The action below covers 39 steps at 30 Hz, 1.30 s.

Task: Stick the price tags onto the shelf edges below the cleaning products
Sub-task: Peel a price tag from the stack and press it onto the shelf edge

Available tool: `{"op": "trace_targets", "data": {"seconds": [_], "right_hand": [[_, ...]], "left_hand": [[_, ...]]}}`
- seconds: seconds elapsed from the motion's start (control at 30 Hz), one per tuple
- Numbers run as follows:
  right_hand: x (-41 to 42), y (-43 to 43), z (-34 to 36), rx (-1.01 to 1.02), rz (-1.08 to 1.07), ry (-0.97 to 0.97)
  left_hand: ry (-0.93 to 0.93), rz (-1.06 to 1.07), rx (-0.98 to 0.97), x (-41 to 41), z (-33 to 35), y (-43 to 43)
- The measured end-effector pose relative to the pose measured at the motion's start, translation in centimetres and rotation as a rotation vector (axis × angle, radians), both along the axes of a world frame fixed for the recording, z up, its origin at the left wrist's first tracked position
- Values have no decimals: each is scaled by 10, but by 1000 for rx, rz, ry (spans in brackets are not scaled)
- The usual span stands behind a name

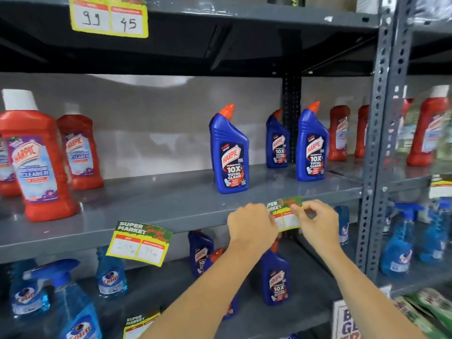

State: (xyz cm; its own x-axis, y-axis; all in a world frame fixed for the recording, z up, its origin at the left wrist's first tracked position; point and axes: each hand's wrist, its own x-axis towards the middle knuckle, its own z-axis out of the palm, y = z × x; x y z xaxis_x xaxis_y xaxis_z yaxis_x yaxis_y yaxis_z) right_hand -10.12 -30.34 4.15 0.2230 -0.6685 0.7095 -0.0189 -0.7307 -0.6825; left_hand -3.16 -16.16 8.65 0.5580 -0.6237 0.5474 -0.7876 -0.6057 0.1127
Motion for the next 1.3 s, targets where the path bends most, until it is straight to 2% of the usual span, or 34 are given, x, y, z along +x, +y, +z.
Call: {"op": "trace_targets", "data": {"seconds": [0.1, 0.2, 0.27, 0.33, 0.43, 0.6, 0.77, 0.87, 0.93, 1.07, 1.13, 1.17, 1.3], "right_hand": [[2, -1, -2, -80, -121, 51], [-5, -8, 8, 15, -217, 91], [-9, -10, 17, -26, -235, 179], [-7, -11, 21, -93, -145, 228], [0, -9, 21, -72, 35, 230], [6, -9, 16, -66, -24, 216], [9, -3, 15, 2, -14, 142], [11, -1, 14, 52, 10, 125], [11, 6, 9, 67, 12, 90], [9, 57, 3, -68, -133, -173], [20, 100, 2, -120, -23, -231], [29, 122, 1, -123, 82, -200], [78, 196, -7, 45, 427, 52]], "left_hand": [[-71, 30, 25, 1, -4, -2], [-161, 53, -71, 13, -5, 0], [-268, 31, -119, 23, -7, 1], [-344, -34, -173, 32, -14, 1], [-360, -134, -248, 40, -16, 2], [-331, -109, -287, 43, -14, -3], [-356, -96, -228, 44, -19, -4], [-361, -192, -247, 46, -20, 3], [-354, -258, -358, 47, -23, 20], [-369, -169, -669, 59, -17, 97], [-295, -108, -734, 77, -10, 148], [-257, -71, -717, 89, -6, 172], [-1, -58, -494, 145, 2, 243]]}}
